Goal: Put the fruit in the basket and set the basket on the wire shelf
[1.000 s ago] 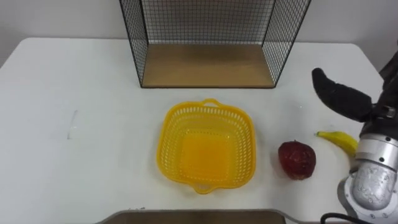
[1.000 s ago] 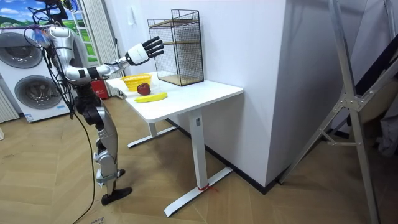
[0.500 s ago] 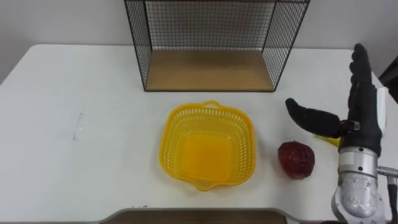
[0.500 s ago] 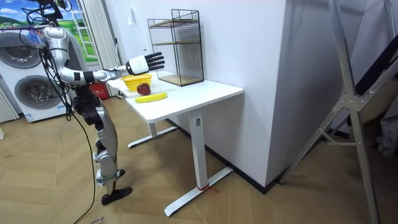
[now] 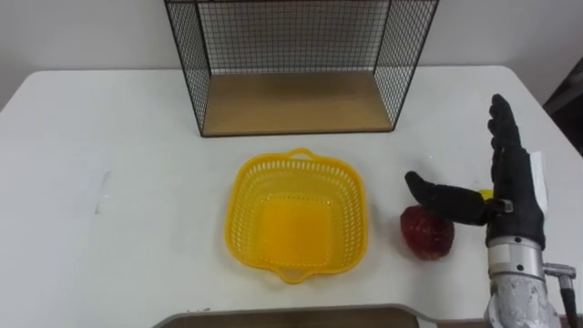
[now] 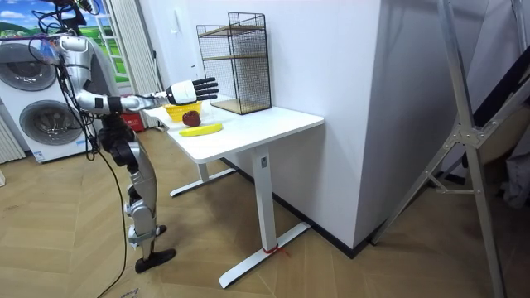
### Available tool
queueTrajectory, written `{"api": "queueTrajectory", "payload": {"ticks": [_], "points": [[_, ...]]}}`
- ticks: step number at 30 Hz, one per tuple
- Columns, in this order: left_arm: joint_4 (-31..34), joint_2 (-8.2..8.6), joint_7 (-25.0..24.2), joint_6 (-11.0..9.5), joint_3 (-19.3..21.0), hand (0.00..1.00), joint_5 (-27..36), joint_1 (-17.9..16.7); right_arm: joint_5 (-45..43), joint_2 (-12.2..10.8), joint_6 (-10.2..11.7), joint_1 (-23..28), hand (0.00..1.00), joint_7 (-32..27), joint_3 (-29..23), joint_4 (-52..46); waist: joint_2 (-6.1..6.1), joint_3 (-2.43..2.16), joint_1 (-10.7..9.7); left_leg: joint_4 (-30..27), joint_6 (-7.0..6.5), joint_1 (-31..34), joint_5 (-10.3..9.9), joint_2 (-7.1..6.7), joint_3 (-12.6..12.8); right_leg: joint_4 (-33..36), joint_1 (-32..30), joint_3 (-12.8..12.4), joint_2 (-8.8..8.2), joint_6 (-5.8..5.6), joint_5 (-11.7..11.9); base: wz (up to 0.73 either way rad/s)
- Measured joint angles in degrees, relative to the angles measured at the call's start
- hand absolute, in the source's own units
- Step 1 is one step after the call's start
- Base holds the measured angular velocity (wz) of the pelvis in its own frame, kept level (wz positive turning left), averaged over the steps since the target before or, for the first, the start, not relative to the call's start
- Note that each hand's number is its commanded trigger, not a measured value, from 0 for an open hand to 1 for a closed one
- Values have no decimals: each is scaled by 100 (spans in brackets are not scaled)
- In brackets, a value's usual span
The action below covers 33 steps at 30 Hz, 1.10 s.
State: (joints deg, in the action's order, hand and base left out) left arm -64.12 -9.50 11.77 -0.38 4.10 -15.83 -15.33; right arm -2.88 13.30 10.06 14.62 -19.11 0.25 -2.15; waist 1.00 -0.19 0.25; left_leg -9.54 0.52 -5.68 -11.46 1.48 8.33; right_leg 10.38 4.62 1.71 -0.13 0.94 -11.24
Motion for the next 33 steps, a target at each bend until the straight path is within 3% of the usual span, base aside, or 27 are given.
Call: {"api": "queueTrajectory", "payload": {"ticks": [7,14,20,33], "points": [[-1,0,-2,-7,-8,0,-4,28,-4,0,-15,145,0,266,15,233,40,-1,-11,0,0,22,0,0,15,24,-50,-14,-1,-1,1,-1],[-3,-5,-1,7,-223,0,12,84,16,-4,-29,259,0,686,137,340,3,12,-8,-8,0,53,0,1,16,22,-90,-3,-5,-1,1,0],[1,-5,5,73,-271,0,46,129,12,-17,-246,328,0,806,404,659,-9,12,14,-3,0,55,0,1,13,33,-86,0,-5,0,3,0],[39,-6,31,73,-326,0,45,210,-309,-39,-182,291,0,797,490,893,-26,-21,18,7,0,32,-1,6,12,23,-76,-20,2,1,3,0]]}}
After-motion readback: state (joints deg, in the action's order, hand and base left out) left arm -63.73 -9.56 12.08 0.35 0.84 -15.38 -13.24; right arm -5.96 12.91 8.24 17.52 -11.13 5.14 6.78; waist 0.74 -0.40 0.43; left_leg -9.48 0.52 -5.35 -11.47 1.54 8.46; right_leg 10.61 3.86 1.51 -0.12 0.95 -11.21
